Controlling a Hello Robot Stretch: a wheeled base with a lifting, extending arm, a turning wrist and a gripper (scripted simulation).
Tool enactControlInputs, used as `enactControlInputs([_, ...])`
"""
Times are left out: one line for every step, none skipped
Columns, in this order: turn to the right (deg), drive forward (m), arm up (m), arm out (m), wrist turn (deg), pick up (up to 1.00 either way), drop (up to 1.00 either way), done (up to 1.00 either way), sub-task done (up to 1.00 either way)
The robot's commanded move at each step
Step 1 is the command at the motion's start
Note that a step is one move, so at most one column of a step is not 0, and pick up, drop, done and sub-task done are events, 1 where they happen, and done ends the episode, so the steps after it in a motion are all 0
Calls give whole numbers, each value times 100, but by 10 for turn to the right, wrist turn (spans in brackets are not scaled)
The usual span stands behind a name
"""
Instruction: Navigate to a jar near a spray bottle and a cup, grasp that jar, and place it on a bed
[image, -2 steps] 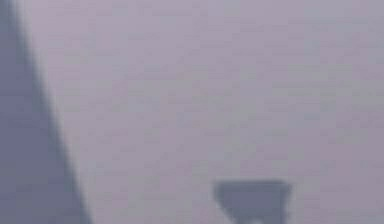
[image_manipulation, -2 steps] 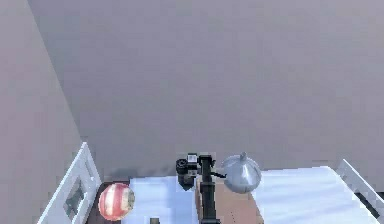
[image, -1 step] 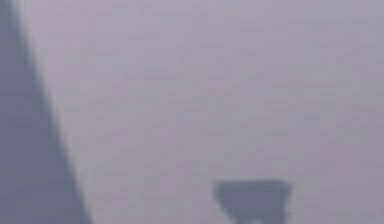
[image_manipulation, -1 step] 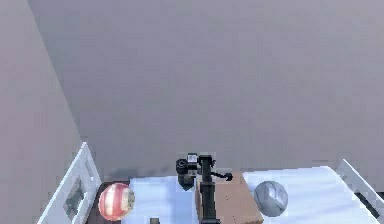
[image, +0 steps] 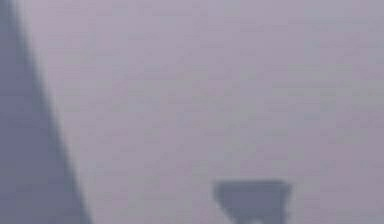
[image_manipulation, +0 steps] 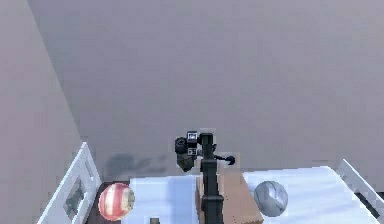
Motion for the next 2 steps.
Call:
enactControlInputs([0,0,0,-8,0,0,0,0,0])
enactControlInputs([0,0,0,0,0,0,0,100,0])
